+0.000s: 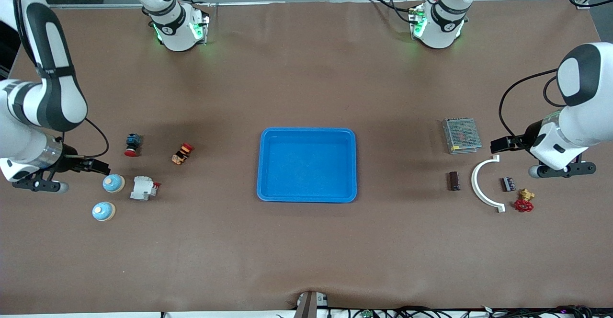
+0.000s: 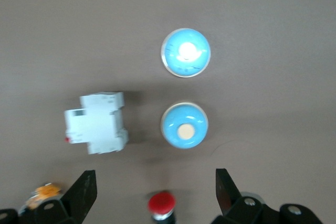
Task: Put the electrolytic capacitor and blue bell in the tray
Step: 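Reach the right gripper to a blue button while the left gripper reaches a capacitor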
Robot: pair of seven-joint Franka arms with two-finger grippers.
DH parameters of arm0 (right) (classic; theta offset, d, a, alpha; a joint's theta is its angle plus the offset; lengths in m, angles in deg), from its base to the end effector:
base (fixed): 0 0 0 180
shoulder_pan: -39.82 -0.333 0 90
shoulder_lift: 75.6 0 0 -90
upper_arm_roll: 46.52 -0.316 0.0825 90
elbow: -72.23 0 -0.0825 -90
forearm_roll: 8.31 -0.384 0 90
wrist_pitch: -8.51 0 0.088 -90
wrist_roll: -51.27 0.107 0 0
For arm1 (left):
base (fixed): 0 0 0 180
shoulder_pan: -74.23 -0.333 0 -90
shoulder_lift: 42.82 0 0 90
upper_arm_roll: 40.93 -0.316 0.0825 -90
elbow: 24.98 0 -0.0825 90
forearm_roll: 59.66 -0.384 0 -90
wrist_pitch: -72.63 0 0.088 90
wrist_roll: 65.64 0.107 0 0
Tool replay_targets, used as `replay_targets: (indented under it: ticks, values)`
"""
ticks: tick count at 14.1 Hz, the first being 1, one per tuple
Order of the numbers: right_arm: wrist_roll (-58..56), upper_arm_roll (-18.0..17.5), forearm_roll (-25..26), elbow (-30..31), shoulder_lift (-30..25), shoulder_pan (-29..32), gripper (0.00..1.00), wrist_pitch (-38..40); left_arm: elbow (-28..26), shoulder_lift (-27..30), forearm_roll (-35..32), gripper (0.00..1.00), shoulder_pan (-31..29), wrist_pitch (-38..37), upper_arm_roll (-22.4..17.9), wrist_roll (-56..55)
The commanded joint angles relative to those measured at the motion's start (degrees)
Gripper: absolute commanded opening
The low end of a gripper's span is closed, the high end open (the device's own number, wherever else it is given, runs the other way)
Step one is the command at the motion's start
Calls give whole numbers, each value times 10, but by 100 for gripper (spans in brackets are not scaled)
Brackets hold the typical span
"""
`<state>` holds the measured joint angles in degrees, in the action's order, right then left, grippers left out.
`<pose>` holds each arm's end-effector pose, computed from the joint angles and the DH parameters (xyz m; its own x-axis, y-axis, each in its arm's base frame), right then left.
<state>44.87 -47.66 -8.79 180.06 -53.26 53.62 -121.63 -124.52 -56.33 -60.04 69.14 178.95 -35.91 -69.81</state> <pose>0.6156 -0.1388 0.3023 0.9933 -0.1159 0.0010 -0.1159 -0.9932 -0.0139 0.6144 0.0047 0.4305 0.9905 0.0721 -0.1170 0.0733 -0.9973 0.0058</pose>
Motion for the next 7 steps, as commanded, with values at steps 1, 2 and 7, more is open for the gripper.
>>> replay_targets:
  ticks: [1, 2, 7]
  values:
    - [-19, -9, -2, 10, 24, 24, 100, -34, -1, -17, 4, 100, -10, 24, 0, 7]
    - [-19, -10, -2, 15, 29, 25, 100, -52, -1, -26, 4, 100, -9, 33, 0, 6]
    - [-19, -9, -2, 26, 82, 23, 100, -146, 48, -94, -33, 100, -16, 70, 0, 7]
